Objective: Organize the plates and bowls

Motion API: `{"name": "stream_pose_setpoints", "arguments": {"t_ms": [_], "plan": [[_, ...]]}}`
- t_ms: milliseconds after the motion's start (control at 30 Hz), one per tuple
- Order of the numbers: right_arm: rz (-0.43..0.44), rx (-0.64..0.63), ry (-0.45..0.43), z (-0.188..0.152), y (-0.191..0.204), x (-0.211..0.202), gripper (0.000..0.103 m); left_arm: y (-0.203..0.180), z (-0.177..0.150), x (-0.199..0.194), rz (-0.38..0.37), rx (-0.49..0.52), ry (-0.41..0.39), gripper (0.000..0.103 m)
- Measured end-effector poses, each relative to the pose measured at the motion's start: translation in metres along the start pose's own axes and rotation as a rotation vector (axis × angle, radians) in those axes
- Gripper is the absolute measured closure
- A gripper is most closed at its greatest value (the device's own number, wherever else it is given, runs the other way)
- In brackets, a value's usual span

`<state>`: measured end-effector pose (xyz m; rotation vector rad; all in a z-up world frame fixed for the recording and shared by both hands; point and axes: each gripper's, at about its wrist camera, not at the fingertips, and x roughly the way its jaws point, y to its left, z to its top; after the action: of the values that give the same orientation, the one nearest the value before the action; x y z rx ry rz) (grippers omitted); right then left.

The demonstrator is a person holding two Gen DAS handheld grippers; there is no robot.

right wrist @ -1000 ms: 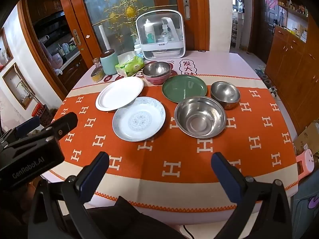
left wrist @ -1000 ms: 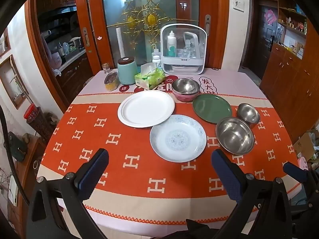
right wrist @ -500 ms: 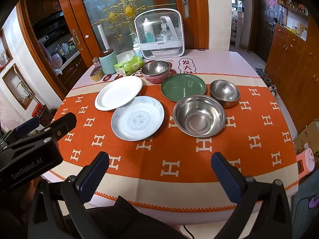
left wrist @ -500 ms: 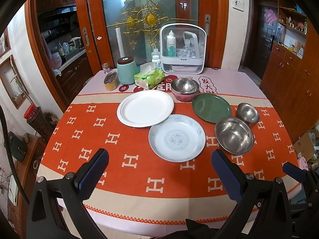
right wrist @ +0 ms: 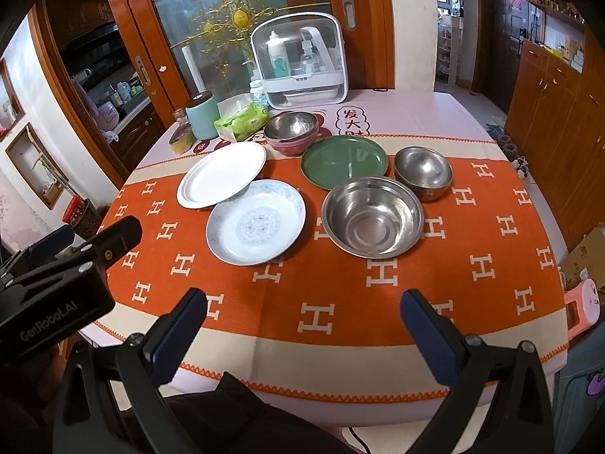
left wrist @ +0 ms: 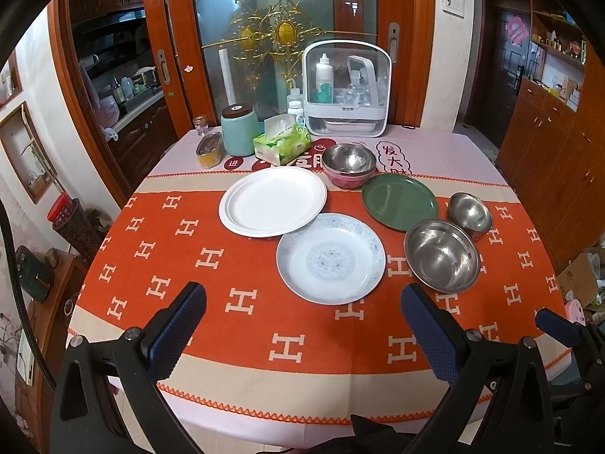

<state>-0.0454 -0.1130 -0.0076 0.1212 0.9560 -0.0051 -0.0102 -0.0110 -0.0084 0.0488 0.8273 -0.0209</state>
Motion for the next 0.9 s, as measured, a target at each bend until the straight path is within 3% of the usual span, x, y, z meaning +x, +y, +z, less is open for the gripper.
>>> {"name": "stream_pose_setpoints", "arguments": {"t_ms": [900], "plan": [[0.084,-0.006,0.046,0.008,-0.054,0.007,0.0,-0.03,-0.007,0.016,0.058,-0.098,0.105,0.001]]}}
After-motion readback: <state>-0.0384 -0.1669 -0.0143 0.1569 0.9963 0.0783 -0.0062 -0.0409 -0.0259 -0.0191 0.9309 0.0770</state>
